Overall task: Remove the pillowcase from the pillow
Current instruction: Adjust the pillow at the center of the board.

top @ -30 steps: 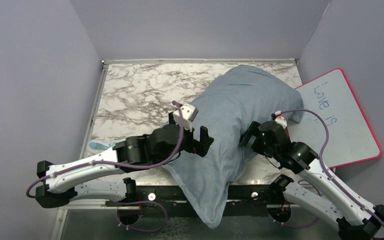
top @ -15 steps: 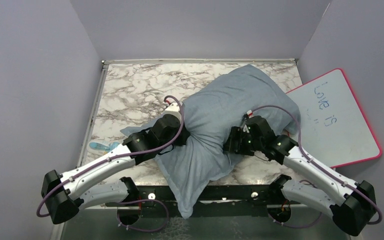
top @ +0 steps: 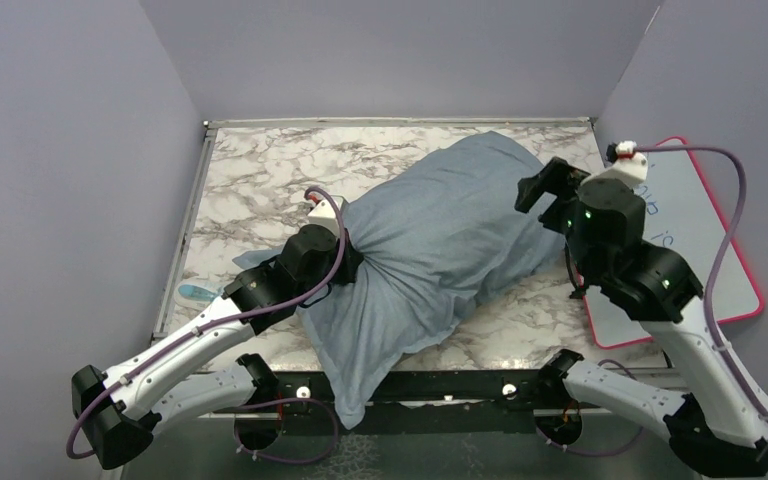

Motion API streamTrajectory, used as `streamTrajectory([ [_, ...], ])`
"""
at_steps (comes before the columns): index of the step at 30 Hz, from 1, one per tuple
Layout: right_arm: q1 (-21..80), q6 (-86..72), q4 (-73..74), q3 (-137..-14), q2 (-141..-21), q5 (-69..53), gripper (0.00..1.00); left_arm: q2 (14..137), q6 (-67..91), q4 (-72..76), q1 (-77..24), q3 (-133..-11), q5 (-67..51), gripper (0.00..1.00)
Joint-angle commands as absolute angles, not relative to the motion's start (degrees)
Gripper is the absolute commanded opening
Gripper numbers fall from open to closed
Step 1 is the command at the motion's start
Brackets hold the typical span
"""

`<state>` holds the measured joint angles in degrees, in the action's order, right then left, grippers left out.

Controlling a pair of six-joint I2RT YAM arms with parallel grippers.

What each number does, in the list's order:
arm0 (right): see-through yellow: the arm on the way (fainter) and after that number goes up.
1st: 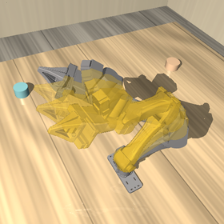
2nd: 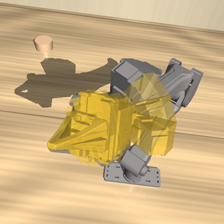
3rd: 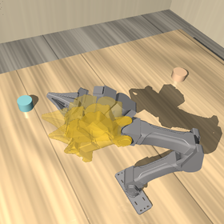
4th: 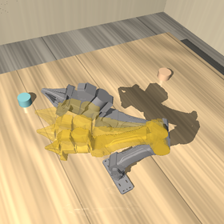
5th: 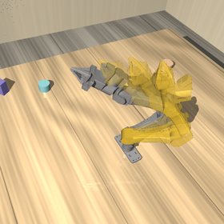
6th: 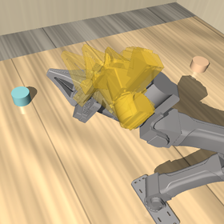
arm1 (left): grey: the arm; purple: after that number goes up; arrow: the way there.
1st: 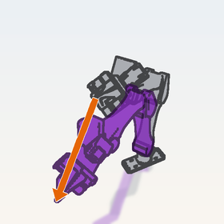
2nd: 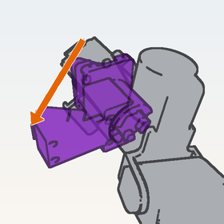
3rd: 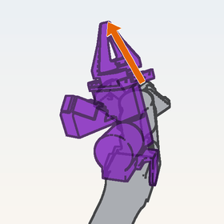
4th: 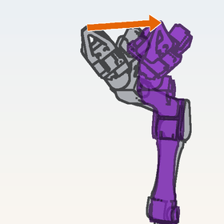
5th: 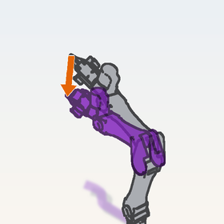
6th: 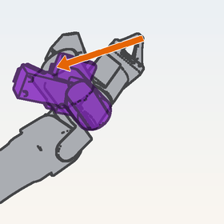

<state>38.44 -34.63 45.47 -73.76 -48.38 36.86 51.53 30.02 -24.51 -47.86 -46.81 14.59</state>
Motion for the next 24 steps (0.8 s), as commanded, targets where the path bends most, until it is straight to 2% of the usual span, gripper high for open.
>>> streamTrajectory([
  [1, 38.43, -28.44, 48.59, -79.92, -58.83, 51.27, 0.99, 50.51, 28.85, -29.26, -46.79, -47.2, 20.46, 0.0],
  [5, 35.77, -22.82, 43.98, -82.82, -64.74, 48.24, 1.0, 50.79, 29.09, -30.19, -46.84, -47.02, 19.13, 0.0],
  [10, 17.91, -19.82, 41.31, -83.18, -72.97, 22.97, 1.0, 50.04, 29.91, -30.84, -46.84, -45.6, 17.49, 0.0],
  [12, 14.27, -19.64, 42.13, -82.83, -77.01, 17.16, 0.99, 49.23, 30.62, -30.91, -46.84, -44.64, 17.04, 0.0],
  [14, 13.8, -18.66, 44.75, -83.08, -80.2, 9.34, 0.86, 48.6, 31.35, -30.99, -46.85, -43.67, 16.68, 0.0],
  [16, 13.84, -16.15, 43.45, -80.39, -80.43, -1.87, 0.65, 48.26, 31.99, -30.89, -46.85, -42.83, 16.02, 0.0],
  [19, 13.89, -16.18, 40.11, -76.99, -76.84, -11.41, 0.39, 49.27, 32.1, -30.88, -46.85, -42.36, 15.57, 0.0],
  [21, 13.91, -16.5, 38.64, -76.08, -73.47, -15.07, 0.14, 50.31, 31.99, -30.88, -46.83, -42.36, 15.91, 0.0],
  [22, 13.89, -16.3, 37.88, -75.77, -71.53, -17.17, 0.08, 50.93, 32.07, -30.8, -46.8, -42.48, 16.12, 0.0],
  [24, 13.89, -15.27, 36.56, -75.43, -67.72, -22.05, 0.05, 52.21, 31.85, -30.7, -46.83, -43.13, 16.37, 0.0],
])
